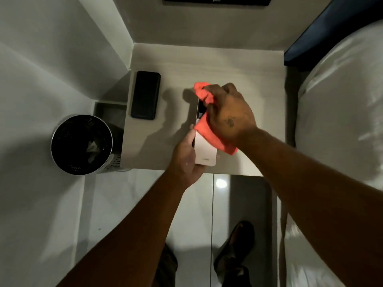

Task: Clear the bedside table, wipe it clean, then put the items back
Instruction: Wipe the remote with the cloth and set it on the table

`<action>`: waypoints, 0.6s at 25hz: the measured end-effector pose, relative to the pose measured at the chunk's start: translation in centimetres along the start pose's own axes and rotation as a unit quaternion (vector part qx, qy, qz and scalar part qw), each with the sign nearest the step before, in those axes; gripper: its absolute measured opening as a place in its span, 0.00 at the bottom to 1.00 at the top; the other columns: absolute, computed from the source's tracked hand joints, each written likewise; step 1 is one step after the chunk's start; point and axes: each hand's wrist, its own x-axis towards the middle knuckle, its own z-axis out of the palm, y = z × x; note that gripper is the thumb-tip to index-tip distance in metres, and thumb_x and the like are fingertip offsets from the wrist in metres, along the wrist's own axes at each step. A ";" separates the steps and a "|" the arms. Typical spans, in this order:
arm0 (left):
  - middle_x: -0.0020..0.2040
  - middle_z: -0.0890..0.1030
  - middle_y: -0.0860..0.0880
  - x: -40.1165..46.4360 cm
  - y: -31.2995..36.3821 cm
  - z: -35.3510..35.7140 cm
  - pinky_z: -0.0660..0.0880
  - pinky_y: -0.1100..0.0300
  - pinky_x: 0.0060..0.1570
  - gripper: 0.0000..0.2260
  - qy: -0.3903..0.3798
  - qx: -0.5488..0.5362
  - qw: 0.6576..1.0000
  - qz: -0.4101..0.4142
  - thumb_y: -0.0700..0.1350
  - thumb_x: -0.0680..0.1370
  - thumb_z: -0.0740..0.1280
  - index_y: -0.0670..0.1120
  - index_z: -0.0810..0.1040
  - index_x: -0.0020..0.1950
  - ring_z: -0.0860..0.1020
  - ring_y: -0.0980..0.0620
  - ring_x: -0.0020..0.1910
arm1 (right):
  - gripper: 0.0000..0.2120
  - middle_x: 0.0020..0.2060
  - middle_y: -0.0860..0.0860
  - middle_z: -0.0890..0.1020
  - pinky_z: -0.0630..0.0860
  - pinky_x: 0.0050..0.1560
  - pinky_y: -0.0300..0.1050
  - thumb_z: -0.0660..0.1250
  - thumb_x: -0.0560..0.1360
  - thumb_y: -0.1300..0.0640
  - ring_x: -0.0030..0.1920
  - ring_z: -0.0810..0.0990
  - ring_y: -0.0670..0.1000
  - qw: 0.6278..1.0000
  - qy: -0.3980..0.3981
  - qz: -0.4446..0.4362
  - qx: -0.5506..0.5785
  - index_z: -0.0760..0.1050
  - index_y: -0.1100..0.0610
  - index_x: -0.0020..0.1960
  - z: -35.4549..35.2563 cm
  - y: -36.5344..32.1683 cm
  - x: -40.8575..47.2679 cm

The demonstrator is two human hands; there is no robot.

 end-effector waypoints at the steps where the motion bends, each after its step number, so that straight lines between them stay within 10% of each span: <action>1: 0.44 0.86 0.44 0.6 0.4 0.1 0.81 0.54 0.44 0.21 0.013 0.008 1.000 0.002 0.58 0.85 0.55 0.48 0.84 0.56 0.84 0.45 0.42 | 0.19 0.57 0.57 0.74 0.77 0.57 0.54 0.56 0.79 0.48 0.56 0.77 0.61 1.000 0.002 -0.001 0.024 0.70 0.45 0.70 0.2 -0.2 0.0; 4: 0.50 0.86 0.42 3.0 2.0 -0.5 0.80 0.50 0.54 0.27 0.070 0.040 0.997 -0.012 0.63 0.81 0.59 0.43 0.82 0.62 0.84 0.43 0.49 | 0.21 0.56 0.52 0.74 0.76 0.54 0.48 0.53 0.75 0.43 0.54 0.77 0.55 0.998 -0.033 -0.013 0.052 0.70 0.39 0.67 1.0 -1.2 -5.5; 8: 0.46 0.87 0.45 5.3 3.9 -1.1 0.79 0.57 0.39 0.25 0.110 0.209 0.970 0.063 0.63 0.73 0.72 0.43 0.84 0.57 0.85 0.47 0.42 | 0.17 0.58 0.51 0.74 0.77 0.52 0.50 0.58 0.80 0.45 0.57 0.76 0.57 0.995 0.005 0.101 0.009 0.66 0.39 0.68 1.7 1.7 -10.3; 15: 0.57 0.83 0.44 6.1 6.9 0.7 0.77 0.57 0.44 0.31 0.259 0.623 0.726 0.135 0.62 0.67 0.75 0.43 0.78 0.61 0.83 0.42 0.55 | 0.29 0.67 0.58 0.69 0.75 0.62 0.60 0.61 0.78 0.43 0.67 0.70 0.62 0.984 -0.024 0.148 -0.092 0.57 0.44 0.77 2.5 5.6 -7.8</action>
